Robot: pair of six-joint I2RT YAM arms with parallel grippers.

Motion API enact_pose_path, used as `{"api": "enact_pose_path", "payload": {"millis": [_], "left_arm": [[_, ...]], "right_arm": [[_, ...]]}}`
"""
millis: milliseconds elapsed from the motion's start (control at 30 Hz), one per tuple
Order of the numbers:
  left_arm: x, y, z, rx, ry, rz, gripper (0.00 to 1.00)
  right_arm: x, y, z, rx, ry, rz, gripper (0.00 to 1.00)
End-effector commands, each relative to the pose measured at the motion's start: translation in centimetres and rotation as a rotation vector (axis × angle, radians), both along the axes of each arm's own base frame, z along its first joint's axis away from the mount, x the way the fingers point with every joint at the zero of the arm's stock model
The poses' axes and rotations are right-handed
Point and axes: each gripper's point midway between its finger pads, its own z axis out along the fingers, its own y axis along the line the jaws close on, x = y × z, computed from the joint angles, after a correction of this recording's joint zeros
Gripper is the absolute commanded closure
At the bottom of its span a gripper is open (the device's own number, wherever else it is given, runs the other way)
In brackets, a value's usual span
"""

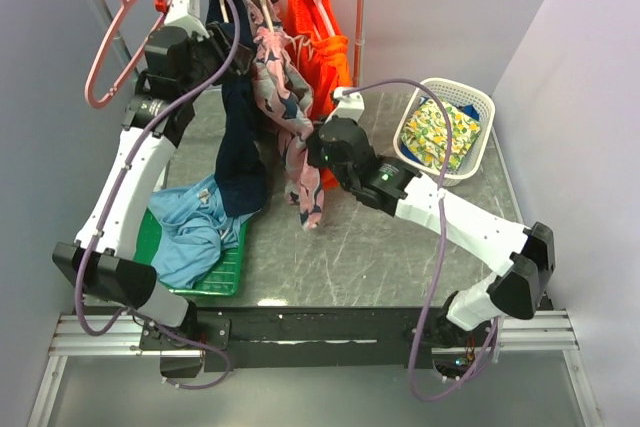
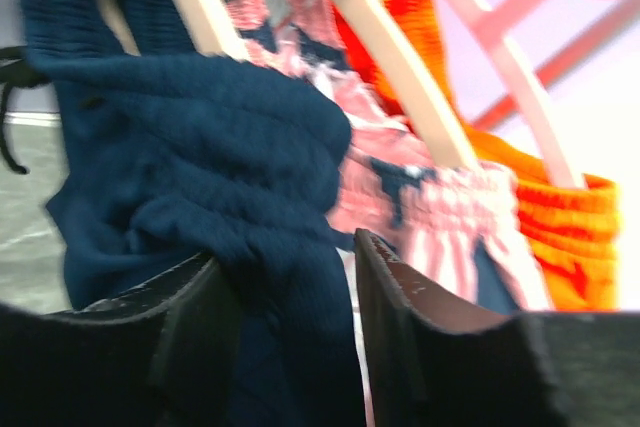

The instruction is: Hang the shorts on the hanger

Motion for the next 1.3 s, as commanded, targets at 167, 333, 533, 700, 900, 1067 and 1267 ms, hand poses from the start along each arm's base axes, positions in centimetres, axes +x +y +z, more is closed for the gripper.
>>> {"api": "enact_pose_path", "payload": {"millis": [167,333,533,700,900,1067,1267], "left_arm": [[-3.8,0.2,3.9,-0.058,-0.130,0.009,0.36],[-6.6,1.7,4.9,-0.039,-0.157,0.034,0.16],[-10.7,4.4,3.7,-0.067,-0.157,0.128,0.07],[-14.1,4.6,-0.2,-0.041,-0.092,0.083,0.04],[-18.3,1.3,-6.2,-0.084,0.029,-0.072,0.03],[-22.6,-3.8,-13.1,-0.088,0.163,-0.211,0.04],[-26.6,-9.2,-20.9,0.051,0.284,-0.239,0.03]], "right_arm": [[-3.4,0.8,3.1,0.083,-0.053,0.082,0.63],[-4.4,0.8,3.0,0.082,-0.056,0.103,0.59],[-6.1,0.2,3.9,0.099,-0.067,0.132,0.53],[-8.1,-1.8,4.6,0.117,-0.091,0.132,0.29],[-9.8,-5.4,3.3,0.140,-0.092,0.102,0.00],[-11.0,-9.5,1.8,0.170,-0.094,0.024,0.00],[-12.0,-12.4,-1.4,0.174,-0.061,-0.041,0.00]]}}
